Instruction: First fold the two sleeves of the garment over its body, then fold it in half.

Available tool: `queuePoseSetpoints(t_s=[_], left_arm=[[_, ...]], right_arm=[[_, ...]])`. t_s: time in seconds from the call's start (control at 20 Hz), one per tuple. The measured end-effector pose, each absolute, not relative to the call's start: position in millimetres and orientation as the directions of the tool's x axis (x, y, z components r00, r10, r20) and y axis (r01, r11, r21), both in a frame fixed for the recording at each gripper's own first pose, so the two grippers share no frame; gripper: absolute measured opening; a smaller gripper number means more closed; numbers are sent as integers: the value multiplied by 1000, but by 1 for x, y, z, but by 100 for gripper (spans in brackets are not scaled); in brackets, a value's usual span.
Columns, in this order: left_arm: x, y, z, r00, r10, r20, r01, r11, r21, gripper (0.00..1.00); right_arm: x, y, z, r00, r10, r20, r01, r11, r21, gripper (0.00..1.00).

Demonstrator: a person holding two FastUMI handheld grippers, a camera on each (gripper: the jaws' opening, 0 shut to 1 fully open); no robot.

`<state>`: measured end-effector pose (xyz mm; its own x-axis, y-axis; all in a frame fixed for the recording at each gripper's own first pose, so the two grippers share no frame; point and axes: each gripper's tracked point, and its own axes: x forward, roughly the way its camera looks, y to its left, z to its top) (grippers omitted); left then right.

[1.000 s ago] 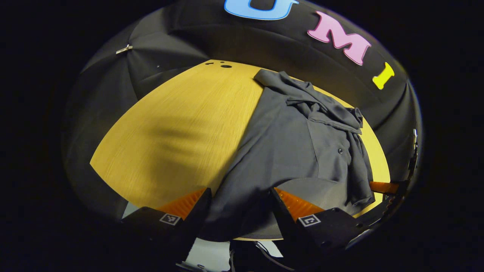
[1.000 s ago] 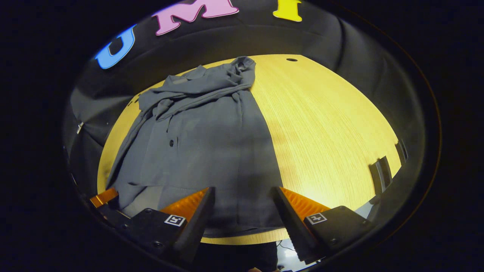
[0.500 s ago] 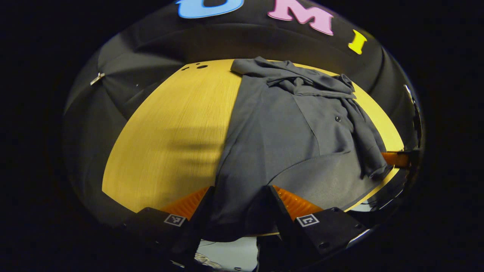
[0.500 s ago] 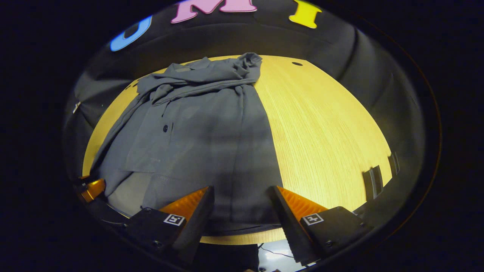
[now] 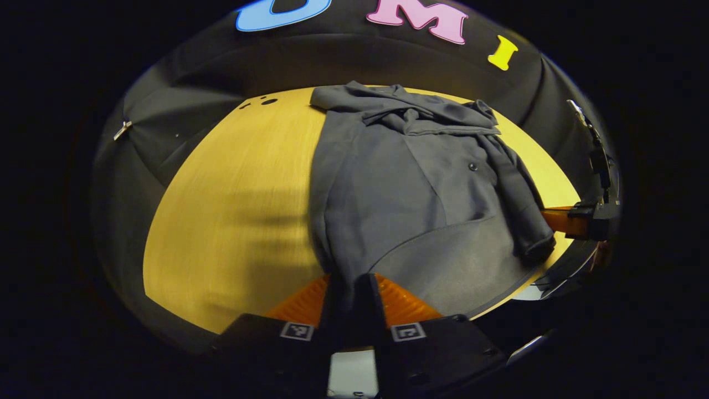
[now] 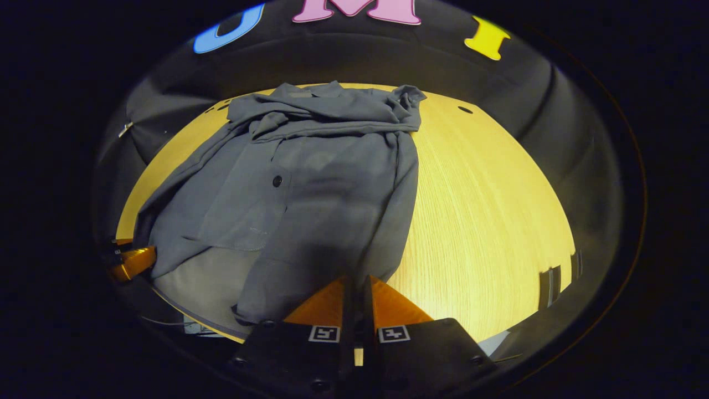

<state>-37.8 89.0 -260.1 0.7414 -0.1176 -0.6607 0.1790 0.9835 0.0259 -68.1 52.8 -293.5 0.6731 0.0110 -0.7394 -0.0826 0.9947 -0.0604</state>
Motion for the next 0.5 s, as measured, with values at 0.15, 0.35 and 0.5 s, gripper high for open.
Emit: queuePoseSetpoints(t_s=[0.15, 0.35, 0.5], left_arm=[[-38, 86, -257, 744, -134, -655, 169, 986, -9, 6], [-35, 86, -237, 767, -168, -619, 118, 986, -121, 6], [-39, 84, -200, 812, -197, -550, 112, 977, -184, 6]], right_arm=[[-66, 68, -291, 642, 101, -760, -104, 994, 44, 6], [-60, 67, -278, 657, 127, -743, -52, 991, 123, 6], [-58, 67, -251, 714, 136, -686, -80, 990, 113, 5]])
